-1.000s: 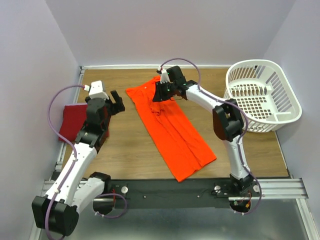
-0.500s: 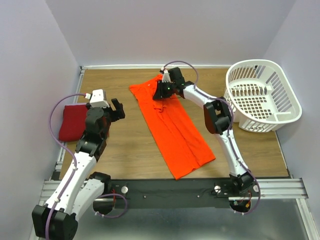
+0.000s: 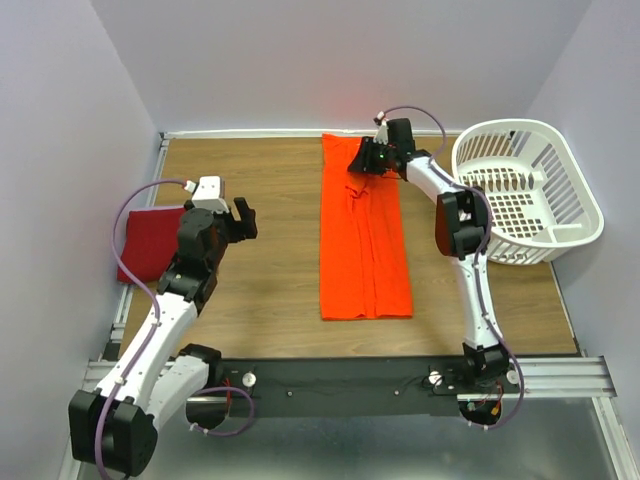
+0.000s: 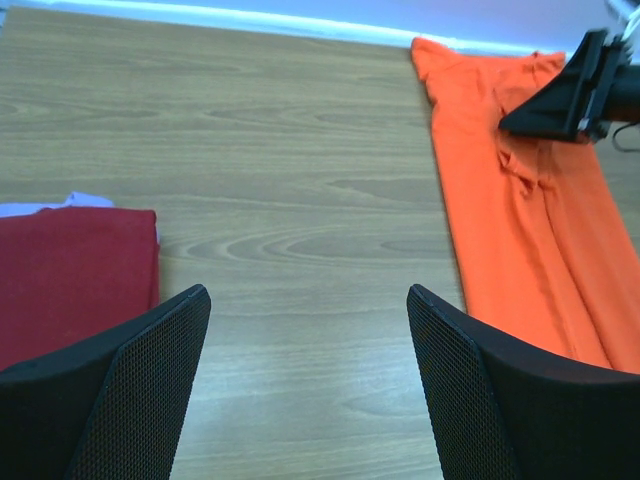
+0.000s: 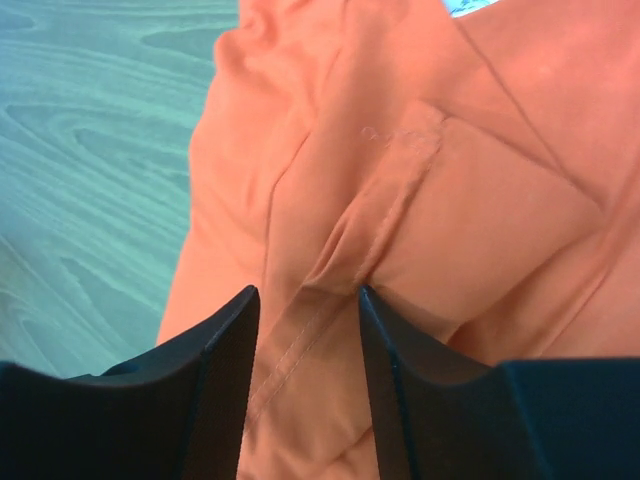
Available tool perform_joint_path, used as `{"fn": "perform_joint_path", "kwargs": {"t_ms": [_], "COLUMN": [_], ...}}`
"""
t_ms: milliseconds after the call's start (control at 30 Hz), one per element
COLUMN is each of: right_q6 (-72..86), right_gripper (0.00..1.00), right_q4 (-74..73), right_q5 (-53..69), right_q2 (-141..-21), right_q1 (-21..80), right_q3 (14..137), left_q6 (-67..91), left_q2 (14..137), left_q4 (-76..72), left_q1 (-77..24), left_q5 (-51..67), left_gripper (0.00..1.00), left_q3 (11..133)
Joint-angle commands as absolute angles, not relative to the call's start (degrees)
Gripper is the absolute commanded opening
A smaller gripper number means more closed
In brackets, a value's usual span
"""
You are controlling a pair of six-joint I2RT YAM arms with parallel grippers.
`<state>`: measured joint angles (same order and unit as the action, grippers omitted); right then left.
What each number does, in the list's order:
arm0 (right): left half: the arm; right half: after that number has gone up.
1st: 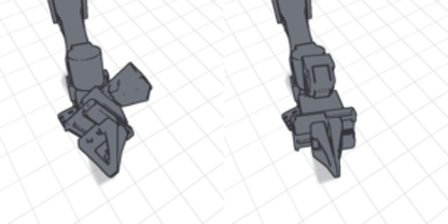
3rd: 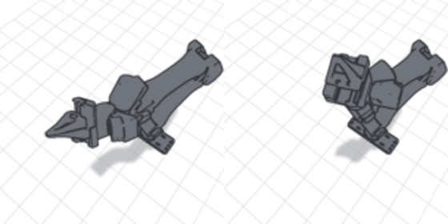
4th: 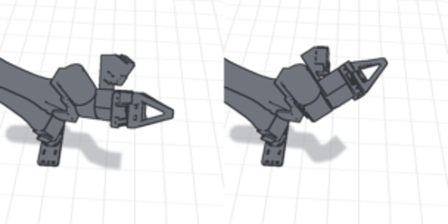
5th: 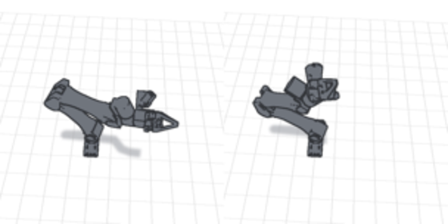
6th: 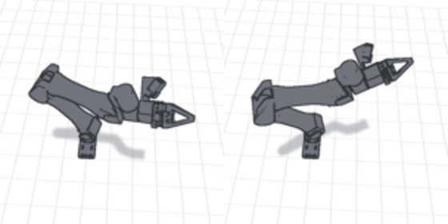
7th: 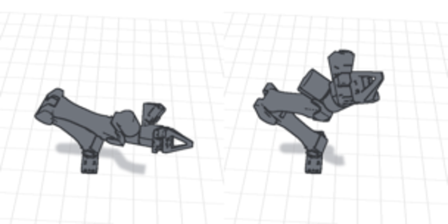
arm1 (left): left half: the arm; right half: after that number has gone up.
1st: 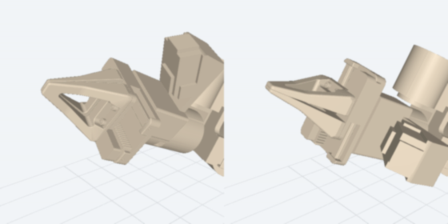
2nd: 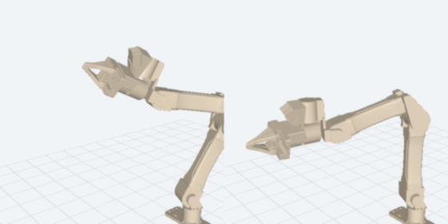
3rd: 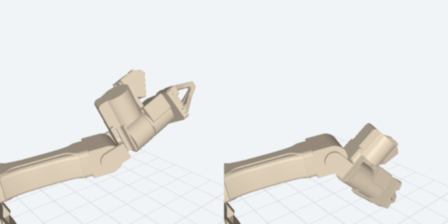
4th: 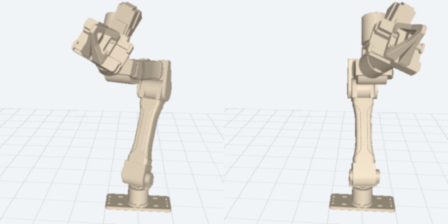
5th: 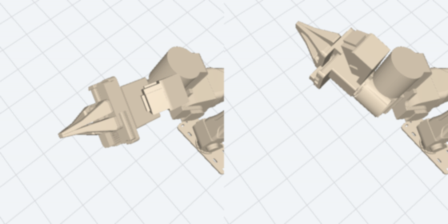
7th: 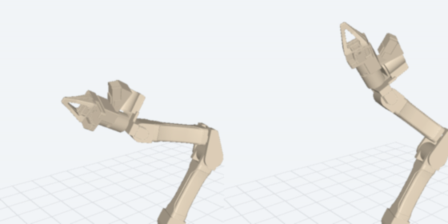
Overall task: Fold and stack the t-shirts
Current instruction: Fold the tshirt
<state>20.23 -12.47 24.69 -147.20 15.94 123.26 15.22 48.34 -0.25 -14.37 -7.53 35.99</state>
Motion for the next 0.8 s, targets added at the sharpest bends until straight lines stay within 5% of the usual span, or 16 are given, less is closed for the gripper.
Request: {"fn": "perform_joint_path", "kwargs": {"t_ms": [0,367,767], "right_q6": [17.3,22.0,28.1], "right_gripper": [0.53,0.59,0.57], "right_q4": [-12.5,-16.4,-31.3], "right_q5": [25.1,14.4,5.3], "right_q2": [-139.1,-101.3,-72.6], "right_q1": [17.3,17.7,19.2], "right_q3": [119.7,76.9,40.6], "left_q6": [15.4,26.0,34.8], "left_q2": [51.3,62.9,68.0], "left_q4": [-1.0,9.7,17.8], "left_q1": [-14.5,-17.7,-34.8], "left_q5": [-3.4,12.5,12.1], "left_gripper": [0.87,0.74,0.69], "left_q3": [37.0,40.6,38.8]}}
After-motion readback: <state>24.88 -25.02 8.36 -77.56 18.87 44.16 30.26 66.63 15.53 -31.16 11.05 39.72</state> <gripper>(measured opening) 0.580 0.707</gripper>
